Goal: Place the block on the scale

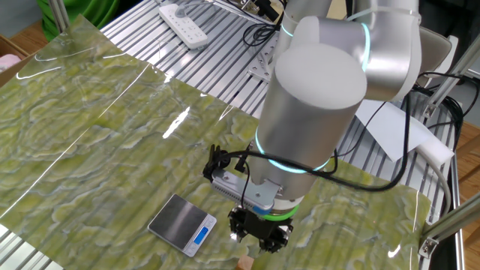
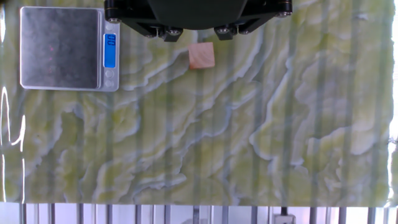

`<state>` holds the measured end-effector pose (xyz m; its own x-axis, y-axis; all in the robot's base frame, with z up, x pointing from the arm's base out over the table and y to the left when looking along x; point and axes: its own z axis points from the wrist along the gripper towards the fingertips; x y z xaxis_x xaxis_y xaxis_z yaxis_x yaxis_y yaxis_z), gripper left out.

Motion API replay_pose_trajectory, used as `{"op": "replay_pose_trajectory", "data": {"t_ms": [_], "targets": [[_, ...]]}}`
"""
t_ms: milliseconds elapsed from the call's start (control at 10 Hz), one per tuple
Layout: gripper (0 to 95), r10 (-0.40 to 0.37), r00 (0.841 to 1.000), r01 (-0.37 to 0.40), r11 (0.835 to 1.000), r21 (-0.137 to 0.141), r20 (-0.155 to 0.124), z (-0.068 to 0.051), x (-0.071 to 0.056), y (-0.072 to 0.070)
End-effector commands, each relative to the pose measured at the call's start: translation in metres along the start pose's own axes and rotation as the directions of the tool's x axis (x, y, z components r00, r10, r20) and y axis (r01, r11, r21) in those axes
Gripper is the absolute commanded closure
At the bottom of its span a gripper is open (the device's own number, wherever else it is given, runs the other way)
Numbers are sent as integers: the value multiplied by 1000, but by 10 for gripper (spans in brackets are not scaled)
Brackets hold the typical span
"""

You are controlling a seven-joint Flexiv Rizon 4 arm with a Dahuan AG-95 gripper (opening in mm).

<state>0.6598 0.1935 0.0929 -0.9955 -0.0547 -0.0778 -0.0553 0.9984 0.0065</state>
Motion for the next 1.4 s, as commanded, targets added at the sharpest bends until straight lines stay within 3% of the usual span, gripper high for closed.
{"op": "replay_pose_trajectory", "data": {"t_ms": [100,400,500,1400], "targets": [[570,2,1000,-2,1000,-1,0,4,0,0],[570,-9,1000,9,1000,-1,-5,5,-1,-3],[760,-9,1000,9,1000,-1,-6,5,-1,-3],[760,15,1000,-15,1000,-2,-15,5,-1,-2]]}}
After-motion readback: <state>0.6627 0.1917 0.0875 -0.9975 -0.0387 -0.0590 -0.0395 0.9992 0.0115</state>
